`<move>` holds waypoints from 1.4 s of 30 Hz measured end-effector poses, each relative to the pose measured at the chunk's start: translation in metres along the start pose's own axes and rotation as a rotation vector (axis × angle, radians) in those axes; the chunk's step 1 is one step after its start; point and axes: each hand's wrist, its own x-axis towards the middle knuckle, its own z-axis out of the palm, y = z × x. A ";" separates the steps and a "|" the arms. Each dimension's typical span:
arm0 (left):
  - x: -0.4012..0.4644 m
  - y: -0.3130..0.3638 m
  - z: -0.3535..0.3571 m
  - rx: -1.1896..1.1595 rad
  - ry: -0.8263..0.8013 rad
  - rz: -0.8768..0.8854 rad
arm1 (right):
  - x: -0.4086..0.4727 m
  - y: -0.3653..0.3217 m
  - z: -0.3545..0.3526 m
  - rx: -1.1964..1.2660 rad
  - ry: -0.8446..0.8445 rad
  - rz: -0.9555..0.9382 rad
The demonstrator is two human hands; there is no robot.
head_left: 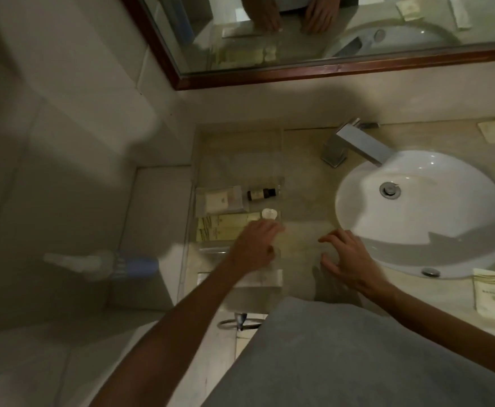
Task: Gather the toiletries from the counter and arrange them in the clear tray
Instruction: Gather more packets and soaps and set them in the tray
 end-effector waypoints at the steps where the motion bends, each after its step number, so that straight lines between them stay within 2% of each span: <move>1: -0.007 -0.021 -0.009 0.033 -0.007 -0.088 | 0.002 -0.004 0.002 -0.003 -0.002 -0.011; 3: -0.020 -0.055 -0.023 0.058 -0.082 -0.243 | 0.006 -0.010 0.005 -0.001 -0.004 -0.021; 5: -0.030 -0.076 -0.027 0.106 -0.155 -0.302 | 0.010 -0.016 0.007 -0.003 -0.004 -0.022; 9: -0.041 -0.097 -0.026 0.169 -0.225 -0.254 | 0.011 -0.021 0.011 -0.022 -0.001 -0.037; 13: -0.035 -0.083 -0.031 0.256 -0.349 -0.124 | 0.007 -0.019 0.013 -0.030 -0.005 -0.048; 19: -0.038 -0.082 -0.043 0.351 -0.415 -0.175 | -0.001 -0.007 0.015 -0.027 0.010 -0.070; 22: -0.046 -0.081 -0.050 0.380 -0.416 -0.196 | -0.006 -0.003 0.013 -0.047 0.011 -0.053; 25: -0.042 -0.074 -0.043 0.377 -0.333 -0.127 | -0.009 -0.003 0.013 -0.025 0.017 -0.046; 28: -0.008 -0.047 -0.021 0.361 -0.225 0.010 | -0.010 0.002 0.003 0.001 0.031 -0.013; 33: 0.093 0.074 0.035 0.200 -0.122 0.247 | -0.047 0.061 -0.044 -0.041 0.130 0.167; 42: 0.211 0.282 0.103 0.081 -0.192 0.416 | -0.171 0.227 -0.144 -0.036 0.242 0.533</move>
